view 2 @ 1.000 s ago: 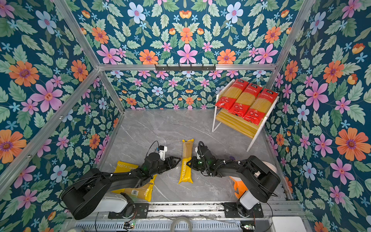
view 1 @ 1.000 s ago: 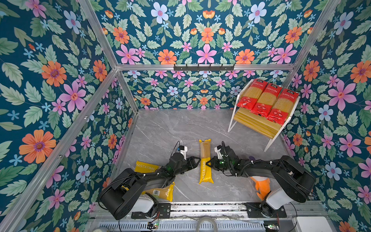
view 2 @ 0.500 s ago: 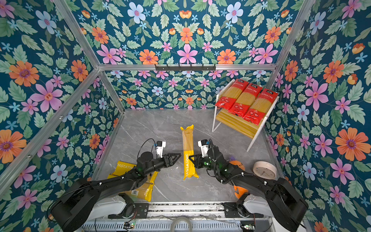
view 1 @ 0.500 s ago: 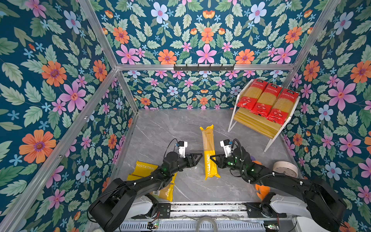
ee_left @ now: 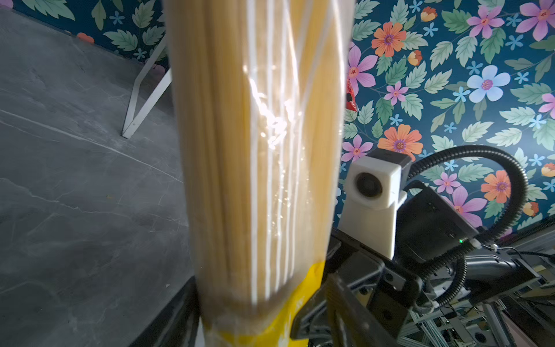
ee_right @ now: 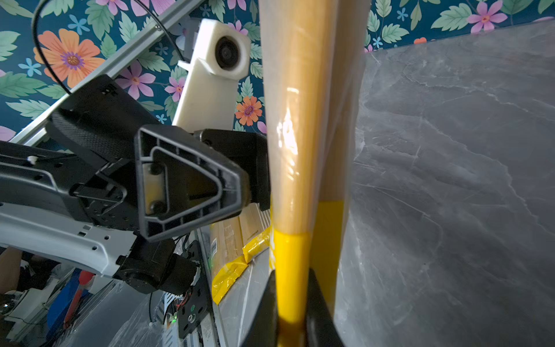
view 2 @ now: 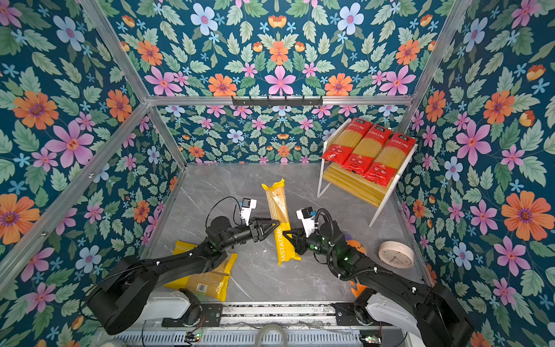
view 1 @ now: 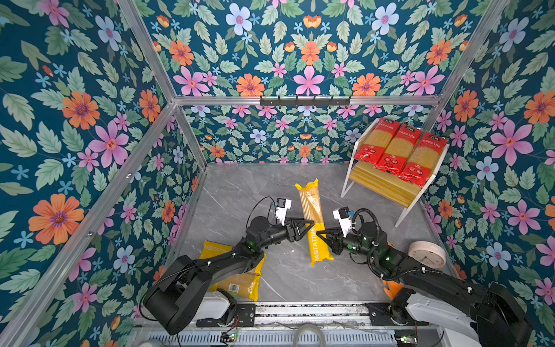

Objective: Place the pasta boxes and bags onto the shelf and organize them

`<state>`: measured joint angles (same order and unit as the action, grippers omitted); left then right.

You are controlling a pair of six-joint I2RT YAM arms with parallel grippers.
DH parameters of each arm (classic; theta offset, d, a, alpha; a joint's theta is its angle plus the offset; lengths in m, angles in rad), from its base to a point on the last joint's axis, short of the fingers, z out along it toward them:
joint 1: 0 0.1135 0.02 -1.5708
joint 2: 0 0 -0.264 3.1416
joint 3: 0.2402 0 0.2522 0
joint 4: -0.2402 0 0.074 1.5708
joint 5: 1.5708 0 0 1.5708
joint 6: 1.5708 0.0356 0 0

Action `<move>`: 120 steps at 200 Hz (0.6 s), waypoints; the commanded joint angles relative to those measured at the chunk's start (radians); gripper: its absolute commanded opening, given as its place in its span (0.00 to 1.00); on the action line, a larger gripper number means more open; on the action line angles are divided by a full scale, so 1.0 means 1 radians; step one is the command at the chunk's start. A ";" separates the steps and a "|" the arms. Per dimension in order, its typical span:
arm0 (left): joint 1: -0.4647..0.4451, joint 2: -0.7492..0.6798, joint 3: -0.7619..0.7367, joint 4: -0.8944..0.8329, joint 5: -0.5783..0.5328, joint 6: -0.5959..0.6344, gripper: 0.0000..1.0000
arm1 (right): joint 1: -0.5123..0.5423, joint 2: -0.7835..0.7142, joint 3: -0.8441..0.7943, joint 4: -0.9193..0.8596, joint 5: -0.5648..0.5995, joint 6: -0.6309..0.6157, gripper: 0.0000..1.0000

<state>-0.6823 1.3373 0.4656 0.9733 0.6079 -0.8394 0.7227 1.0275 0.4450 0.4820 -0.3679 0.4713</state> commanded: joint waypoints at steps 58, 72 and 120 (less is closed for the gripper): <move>0.000 0.051 0.078 0.042 0.062 0.024 0.47 | 0.000 0.006 -0.057 0.298 -0.043 0.066 0.00; 0.000 0.059 0.083 0.053 0.065 0.020 0.40 | 0.001 0.001 -0.064 0.291 -0.037 0.079 0.00; 0.000 0.094 0.103 0.125 0.083 -0.024 0.20 | 0.000 -0.077 -0.106 0.180 0.023 0.111 0.30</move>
<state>-0.6815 1.4220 0.5507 0.9951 0.6788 -0.8398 0.7204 0.9871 0.3557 0.5922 -0.3321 0.5690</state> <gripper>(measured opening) 0.240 0.218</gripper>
